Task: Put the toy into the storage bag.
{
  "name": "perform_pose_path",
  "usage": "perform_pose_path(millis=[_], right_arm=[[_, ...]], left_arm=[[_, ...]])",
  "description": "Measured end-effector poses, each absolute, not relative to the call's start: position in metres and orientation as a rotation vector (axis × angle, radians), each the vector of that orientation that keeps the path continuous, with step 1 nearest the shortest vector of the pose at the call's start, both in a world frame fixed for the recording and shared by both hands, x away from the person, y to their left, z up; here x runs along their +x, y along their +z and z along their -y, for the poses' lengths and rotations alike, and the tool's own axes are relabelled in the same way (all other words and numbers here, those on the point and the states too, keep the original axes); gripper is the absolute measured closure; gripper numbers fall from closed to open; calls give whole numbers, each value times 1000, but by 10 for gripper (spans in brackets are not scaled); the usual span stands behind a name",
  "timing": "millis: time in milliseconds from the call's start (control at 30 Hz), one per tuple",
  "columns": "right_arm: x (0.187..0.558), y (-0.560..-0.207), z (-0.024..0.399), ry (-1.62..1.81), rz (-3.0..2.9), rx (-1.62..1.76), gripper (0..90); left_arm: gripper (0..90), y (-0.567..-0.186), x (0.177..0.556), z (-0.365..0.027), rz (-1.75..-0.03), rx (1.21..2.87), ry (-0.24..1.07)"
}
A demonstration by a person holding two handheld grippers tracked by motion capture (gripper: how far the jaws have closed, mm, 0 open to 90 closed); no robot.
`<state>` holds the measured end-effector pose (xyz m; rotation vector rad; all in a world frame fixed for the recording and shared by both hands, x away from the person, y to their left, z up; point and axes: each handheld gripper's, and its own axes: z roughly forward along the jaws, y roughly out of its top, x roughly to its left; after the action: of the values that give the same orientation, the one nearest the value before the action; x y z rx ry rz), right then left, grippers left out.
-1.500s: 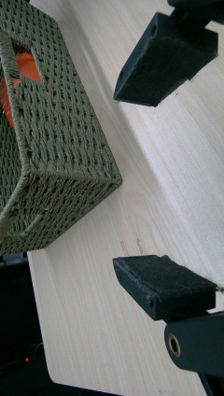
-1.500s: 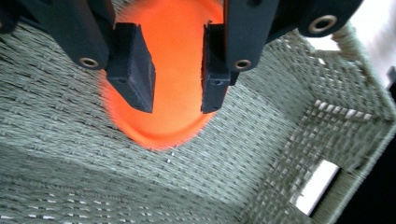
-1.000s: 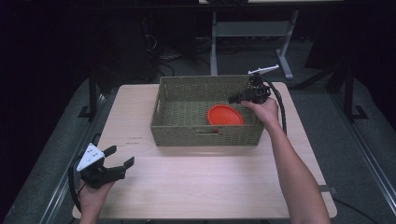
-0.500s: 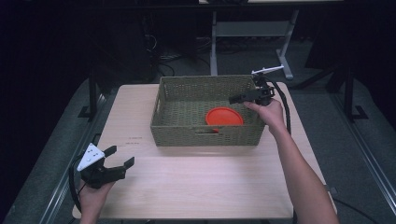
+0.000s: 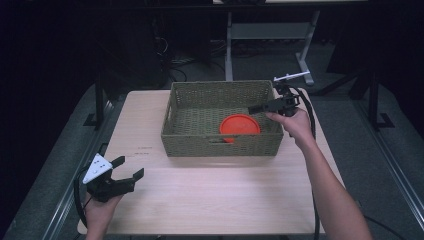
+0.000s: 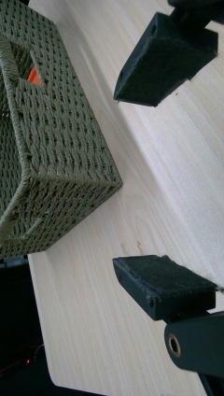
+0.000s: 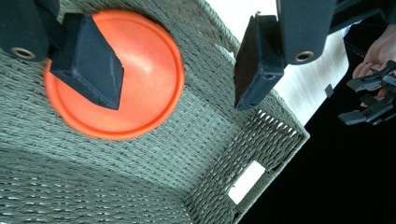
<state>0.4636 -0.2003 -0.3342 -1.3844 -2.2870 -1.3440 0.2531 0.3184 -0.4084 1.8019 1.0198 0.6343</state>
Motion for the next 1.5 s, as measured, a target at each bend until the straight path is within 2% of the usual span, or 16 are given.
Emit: perform_pose_path(millis=[633,1500], right_arm=[[445,-333,215,-1377,2289,-1376,286],[384,-330,247,-1515,2323,-1283,271]], left_arm=[[160,-408,252,-321,-1029,1792,641],[160,-408,252,-319,-1027,1803,642]])
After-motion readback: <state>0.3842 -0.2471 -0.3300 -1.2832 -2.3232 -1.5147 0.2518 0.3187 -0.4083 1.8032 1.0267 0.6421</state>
